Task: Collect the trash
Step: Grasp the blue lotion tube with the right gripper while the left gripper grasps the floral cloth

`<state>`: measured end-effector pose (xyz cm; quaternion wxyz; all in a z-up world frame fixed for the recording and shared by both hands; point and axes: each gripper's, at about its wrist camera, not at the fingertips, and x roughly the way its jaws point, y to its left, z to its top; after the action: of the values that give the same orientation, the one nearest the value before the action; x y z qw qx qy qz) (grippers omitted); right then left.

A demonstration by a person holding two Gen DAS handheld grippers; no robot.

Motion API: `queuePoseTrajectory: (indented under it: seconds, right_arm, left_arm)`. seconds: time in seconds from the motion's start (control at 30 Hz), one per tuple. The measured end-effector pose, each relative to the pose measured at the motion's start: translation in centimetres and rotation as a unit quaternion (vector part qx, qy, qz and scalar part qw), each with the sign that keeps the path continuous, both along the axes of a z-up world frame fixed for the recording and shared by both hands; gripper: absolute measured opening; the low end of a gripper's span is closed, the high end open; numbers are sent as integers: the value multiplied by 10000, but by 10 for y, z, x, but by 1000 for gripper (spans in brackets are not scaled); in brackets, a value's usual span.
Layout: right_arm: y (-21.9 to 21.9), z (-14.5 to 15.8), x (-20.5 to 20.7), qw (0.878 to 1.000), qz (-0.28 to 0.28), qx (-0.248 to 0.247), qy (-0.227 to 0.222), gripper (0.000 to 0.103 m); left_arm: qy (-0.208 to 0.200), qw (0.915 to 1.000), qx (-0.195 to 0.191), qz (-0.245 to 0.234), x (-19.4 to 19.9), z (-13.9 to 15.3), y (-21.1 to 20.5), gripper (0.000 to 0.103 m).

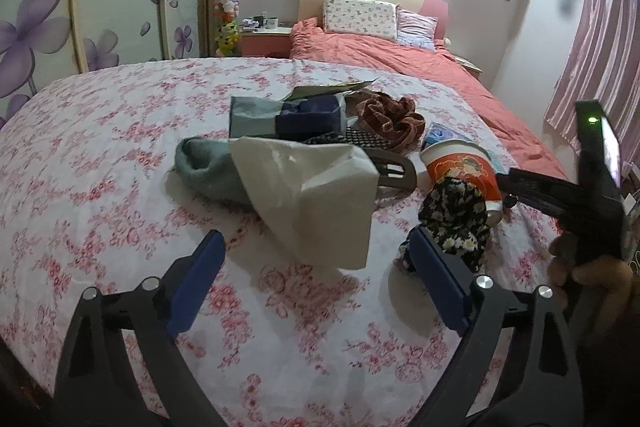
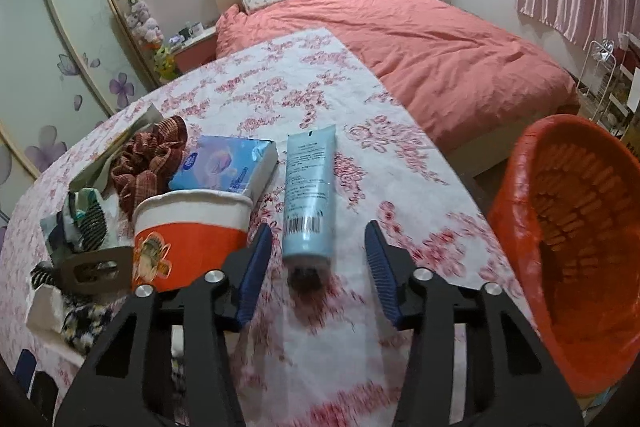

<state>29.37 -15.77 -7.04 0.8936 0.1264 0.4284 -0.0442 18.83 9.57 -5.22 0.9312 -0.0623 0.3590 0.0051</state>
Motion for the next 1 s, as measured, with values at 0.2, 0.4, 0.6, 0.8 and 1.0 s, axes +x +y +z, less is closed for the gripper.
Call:
queuePoseTrajectory:
  seconds: [0.2, 0.4, 0.6, 0.8, 1.0]
  right_arm:
    - [3, 1, 9, 9999, 12, -115, -17, 29]
    - [-2, 1, -5, 9998, 72, -200, 4, 28]
    - [-18, -1, -29, 9998, -36, -199, 22, 28]
    - [-26, -3, -36, 9999, -36, -168, 18, 28]
    - [-23, -5, -35, 9998, -21, -214, 14, 29]
  left_arm:
    - [16, 9999, -1, -168, 6, 3, -9, 85]
    - [-4, 9992, -38, -402, 6, 7, -22, 84]
    - [49, 9971, -29, -753, 14, 7, -45, 84]
    - [340, 9940, 146, -1028, 31, -10, -73, 84]
    - [665, 9919, 232, -1058, 50, -25, -83, 69]
